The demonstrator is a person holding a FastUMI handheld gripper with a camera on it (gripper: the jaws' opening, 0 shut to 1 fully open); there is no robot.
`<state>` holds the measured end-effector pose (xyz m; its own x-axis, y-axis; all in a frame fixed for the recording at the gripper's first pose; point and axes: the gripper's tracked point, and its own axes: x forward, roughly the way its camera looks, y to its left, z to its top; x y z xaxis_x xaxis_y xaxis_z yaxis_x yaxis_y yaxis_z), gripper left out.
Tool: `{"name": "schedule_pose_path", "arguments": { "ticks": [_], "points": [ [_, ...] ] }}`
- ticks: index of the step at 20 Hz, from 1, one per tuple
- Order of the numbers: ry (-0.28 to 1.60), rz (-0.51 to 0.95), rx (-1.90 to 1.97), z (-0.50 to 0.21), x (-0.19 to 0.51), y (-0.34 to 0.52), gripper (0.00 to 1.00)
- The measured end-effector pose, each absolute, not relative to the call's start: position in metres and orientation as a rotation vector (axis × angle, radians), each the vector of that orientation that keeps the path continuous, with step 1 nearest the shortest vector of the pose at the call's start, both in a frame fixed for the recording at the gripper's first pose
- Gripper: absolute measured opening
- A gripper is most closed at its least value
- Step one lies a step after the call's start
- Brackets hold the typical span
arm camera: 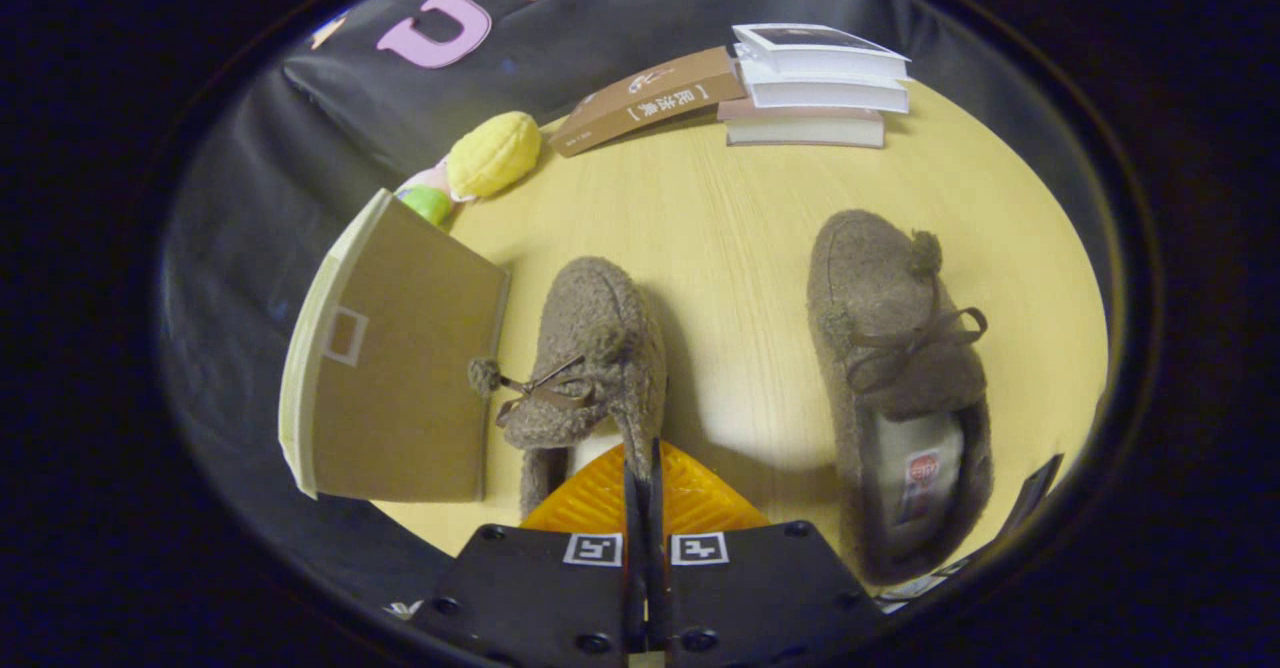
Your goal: Open the storage box then place both shoes into the box .Put the left shoe in first, then the right shoe, with the right side of both shoes facing outward in a uniform manner.
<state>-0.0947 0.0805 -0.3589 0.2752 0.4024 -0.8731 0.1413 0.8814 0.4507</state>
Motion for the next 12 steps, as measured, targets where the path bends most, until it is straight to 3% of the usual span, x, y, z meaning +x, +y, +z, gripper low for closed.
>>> {"name": "schedule_pose_path", "arguments": {
  "ticks": [12],
  "points": [
    [1.154, 0.173, 0.671, -0.247, -0.038, 0.132, 0.04]
  ]
}}
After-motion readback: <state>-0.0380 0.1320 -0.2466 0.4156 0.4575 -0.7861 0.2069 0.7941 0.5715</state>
